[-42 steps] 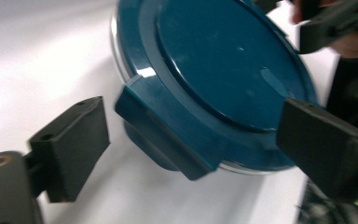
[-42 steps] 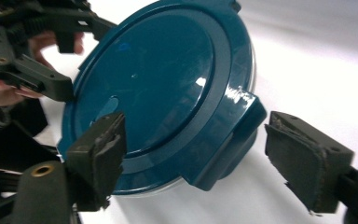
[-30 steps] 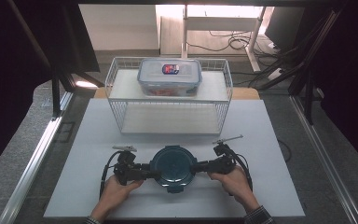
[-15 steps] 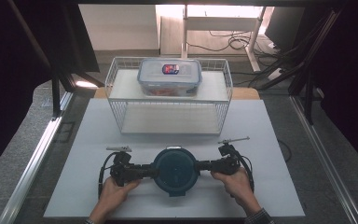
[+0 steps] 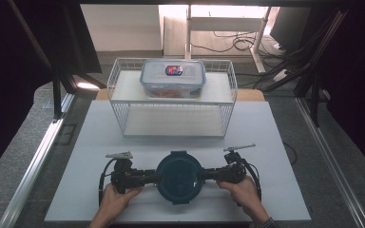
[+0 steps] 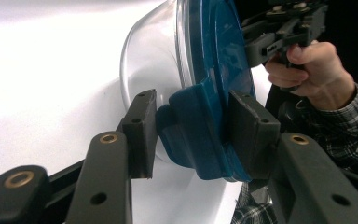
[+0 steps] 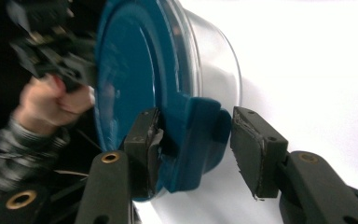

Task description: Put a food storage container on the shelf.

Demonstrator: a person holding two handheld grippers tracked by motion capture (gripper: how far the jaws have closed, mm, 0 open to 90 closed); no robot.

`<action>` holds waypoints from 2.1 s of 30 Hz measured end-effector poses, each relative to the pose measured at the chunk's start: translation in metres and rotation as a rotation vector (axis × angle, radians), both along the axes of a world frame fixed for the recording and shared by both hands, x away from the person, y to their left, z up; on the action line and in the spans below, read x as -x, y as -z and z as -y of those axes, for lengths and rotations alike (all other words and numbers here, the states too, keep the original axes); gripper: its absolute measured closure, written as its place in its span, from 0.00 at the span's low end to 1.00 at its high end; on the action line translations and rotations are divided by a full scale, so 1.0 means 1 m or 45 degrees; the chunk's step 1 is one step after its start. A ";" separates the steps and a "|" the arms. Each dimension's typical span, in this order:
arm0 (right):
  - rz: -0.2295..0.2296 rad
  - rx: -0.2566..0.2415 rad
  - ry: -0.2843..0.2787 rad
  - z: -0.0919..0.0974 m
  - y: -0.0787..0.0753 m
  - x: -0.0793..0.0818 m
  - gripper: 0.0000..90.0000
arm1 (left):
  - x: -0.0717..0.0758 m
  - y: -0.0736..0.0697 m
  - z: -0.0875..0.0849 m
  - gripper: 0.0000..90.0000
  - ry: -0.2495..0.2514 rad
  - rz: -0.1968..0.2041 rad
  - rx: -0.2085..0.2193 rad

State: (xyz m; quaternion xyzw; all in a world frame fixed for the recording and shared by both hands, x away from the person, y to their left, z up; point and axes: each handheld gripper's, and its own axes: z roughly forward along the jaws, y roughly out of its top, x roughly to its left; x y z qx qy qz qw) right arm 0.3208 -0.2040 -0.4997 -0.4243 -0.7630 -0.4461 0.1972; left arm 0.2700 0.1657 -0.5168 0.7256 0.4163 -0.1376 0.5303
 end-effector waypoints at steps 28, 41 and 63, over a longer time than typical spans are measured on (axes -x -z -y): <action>0.148 0.038 0.038 -0.012 -0.025 0.017 0.63 | 0.007 -0.008 -0.009 0.63 -0.130 -0.083 0.100; 0.262 0.026 0.058 -0.014 -0.063 0.008 0.63 | -0.010 -0.049 -0.011 0.63 -0.123 0.030 0.097; 0.433 -0.040 0.095 -0.020 -0.171 -0.037 0.63 | -0.061 -0.161 -0.020 0.63 -0.130 0.176 0.102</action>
